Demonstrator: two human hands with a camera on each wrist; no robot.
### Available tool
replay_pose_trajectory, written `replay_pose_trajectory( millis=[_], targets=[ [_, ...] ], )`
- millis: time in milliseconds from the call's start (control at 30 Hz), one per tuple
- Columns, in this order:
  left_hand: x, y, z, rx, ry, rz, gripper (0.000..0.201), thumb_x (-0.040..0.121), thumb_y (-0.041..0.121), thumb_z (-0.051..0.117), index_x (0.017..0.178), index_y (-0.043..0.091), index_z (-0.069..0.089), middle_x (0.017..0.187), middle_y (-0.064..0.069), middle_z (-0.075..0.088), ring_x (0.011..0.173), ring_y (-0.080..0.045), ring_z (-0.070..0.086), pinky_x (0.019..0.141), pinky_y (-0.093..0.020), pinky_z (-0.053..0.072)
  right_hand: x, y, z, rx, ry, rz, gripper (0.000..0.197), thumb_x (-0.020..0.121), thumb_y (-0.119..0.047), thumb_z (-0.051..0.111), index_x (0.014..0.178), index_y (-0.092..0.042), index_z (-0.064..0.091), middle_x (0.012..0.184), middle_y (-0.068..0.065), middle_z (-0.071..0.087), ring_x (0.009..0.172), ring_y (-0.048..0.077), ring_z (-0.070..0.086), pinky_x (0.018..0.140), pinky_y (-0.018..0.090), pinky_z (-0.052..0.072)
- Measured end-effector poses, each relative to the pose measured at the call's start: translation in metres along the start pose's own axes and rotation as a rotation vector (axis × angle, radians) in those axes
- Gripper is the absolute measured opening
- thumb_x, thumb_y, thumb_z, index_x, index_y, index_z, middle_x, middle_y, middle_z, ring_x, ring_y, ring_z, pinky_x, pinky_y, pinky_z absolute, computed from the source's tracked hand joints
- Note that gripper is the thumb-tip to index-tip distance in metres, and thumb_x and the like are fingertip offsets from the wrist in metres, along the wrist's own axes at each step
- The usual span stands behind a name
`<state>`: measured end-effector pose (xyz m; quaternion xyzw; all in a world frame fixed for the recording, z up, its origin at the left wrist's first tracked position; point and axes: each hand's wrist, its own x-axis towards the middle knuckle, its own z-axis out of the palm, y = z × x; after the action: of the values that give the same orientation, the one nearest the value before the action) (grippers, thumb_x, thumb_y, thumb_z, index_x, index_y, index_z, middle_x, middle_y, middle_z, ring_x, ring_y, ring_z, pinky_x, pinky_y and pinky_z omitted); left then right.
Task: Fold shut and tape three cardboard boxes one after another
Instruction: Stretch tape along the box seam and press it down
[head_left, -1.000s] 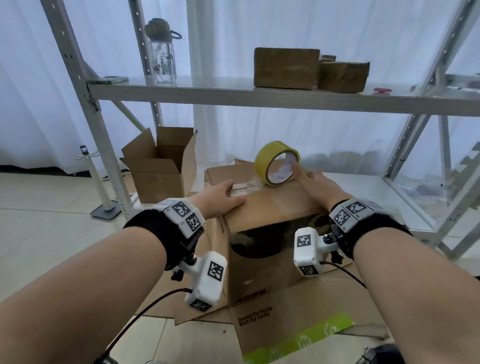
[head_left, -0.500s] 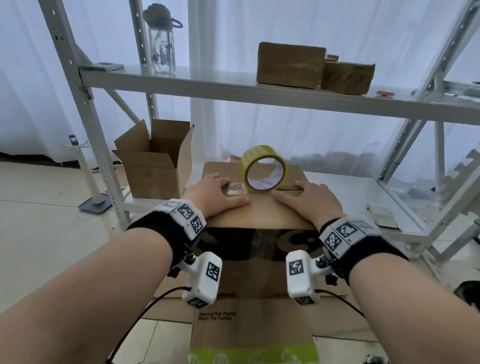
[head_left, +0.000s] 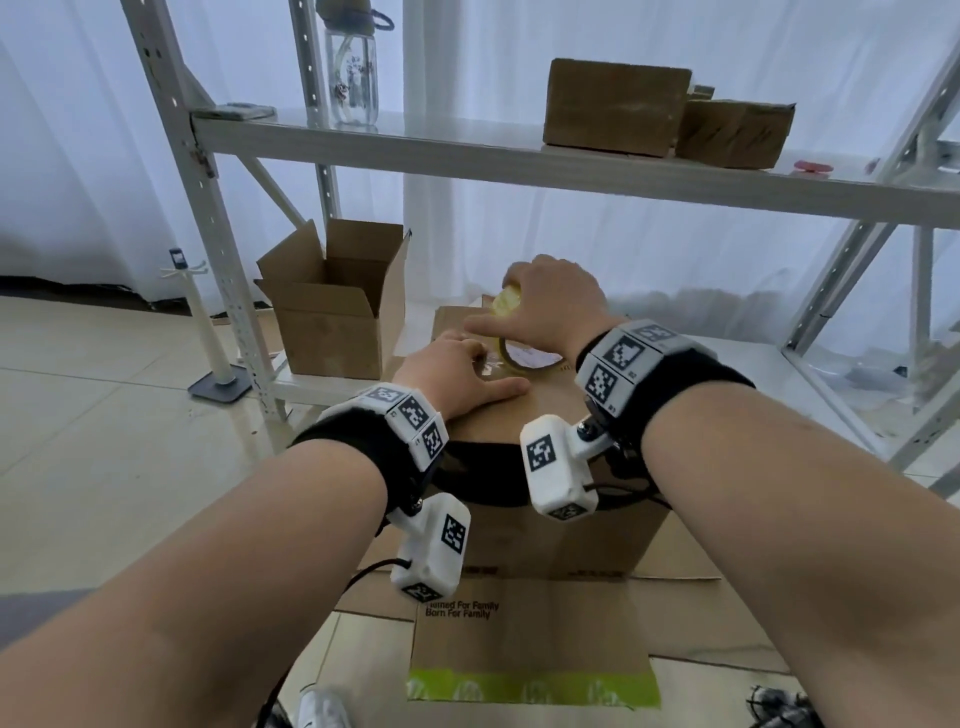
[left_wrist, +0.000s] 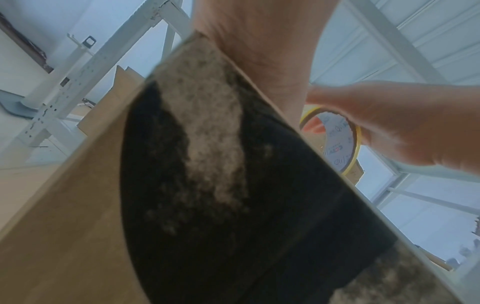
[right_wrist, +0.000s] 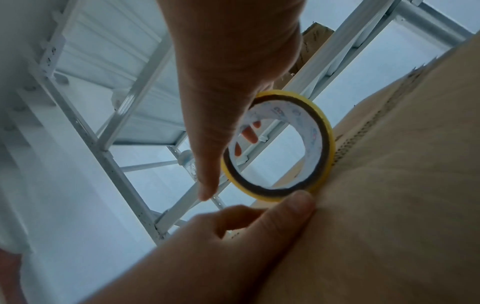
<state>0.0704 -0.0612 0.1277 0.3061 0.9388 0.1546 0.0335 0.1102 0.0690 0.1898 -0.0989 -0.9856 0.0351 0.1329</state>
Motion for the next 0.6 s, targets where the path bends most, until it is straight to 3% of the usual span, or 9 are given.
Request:
replay_pose_trajectory(
  millis=[67,167,300,433,467,533,600],
  targets=[
    [0.000,0.001,-0.001,-0.002,-0.005,0.007,0.080,0.076,0.076,0.050,0.136,0.023,0.048,0.143,0.001,0.039,0.121,-0.018,0.049,0.092,-0.031,0.039,-0.003,0.000,0.005,0.019,0.013,0.032,0.069,0.076,-0.064,0.061,0.126,-0.018,0.049,0.121,0.007,0.052,0.114,0.025,0.048,0.093,0.038,0.041],
    [0.003,0.002,-0.003,0.011,-0.015,0.006,0.080,0.077,0.076,0.049,0.135,0.021,0.050,0.141,-0.001,0.040,0.121,-0.019,0.050,0.093,-0.031,0.039,-0.004,0.003,0.001,0.003,0.083,0.057,0.058,0.080,-0.050,0.061,0.121,-0.011,0.051,0.117,0.010,0.054,0.112,0.028,0.048,0.087,0.037,0.041],
    [0.007,0.002,-0.003,0.004,-0.020,0.002,0.080,0.077,0.077,0.049,0.137,0.024,0.046,0.142,0.000,0.040,0.121,-0.019,0.049,0.095,-0.032,0.040,-0.007,0.027,-0.011,-0.107,0.104,0.108,0.050,0.083,-0.047,0.059,0.111,-0.006,0.054,0.111,0.014,0.060,0.106,0.032,0.051,0.086,0.038,0.040],
    [0.010,0.001,-0.001,0.036,-0.031,0.003,0.082,0.078,0.079,0.042,0.141,0.026,0.040,0.145,0.000,0.036,0.126,-0.022,0.046,0.102,-0.038,0.040,-0.007,0.042,-0.011,-0.198,0.056,0.104,0.044,0.082,-0.044,0.058,0.111,-0.010,0.055,0.110,0.012,0.060,0.105,0.031,0.051,0.087,0.038,0.038],
    [0.010,0.002,0.000,0.070,-0.048,-0.001,0.083,0.079,0.080,0.036,0.143,0.027,0.036,0.149,-0.001,0.032,0.132,-0.025,0.039,0.108,-0.042,0.035,-0.005,0.041,-0.012,-0.203,0.041,0.105,0.043,0.083,-0.044,0.057,0.111,-0.012,0.056,0.110,0.011,0.060,0.106,0.030,0.051,0.088,0.039,0.038],
    [0.008,0.004,0.000,0.167,-0.106,-0.012,0.084,0.083,0.079,0.025,0.148,0.027,0.024,0.158,-0.002,0.017,0.145,-0.031,0.012,0.118,-0.047,0.009,-0.002,0.039,-0.013,-0.215,0.010,0.120,0.042,0.083,-0.046,0.056,0.113,-0.017,0.058,0.115,0.009,0.058,0.110,0.029,0.049,0.091,0.040,0.036],
    [0.008,0.005,-0.002,0.236,-0.161,0.001,0.083,0.087,0.076,0.020,0.152,0.024,0.014,0.161,-0.002,0.001,0.147,-0.027,-0.010,0.118,-0.043,-0.009,-0.001,0.042,-0.015,-0.216,-0.004,0.156,0.045,0.083,-0.053,0.057,0.119,-0.026,0.059,0.122,0.007,0.052,0.118,0.029,0.043,0.096,0.044,0.033]
  ],
)
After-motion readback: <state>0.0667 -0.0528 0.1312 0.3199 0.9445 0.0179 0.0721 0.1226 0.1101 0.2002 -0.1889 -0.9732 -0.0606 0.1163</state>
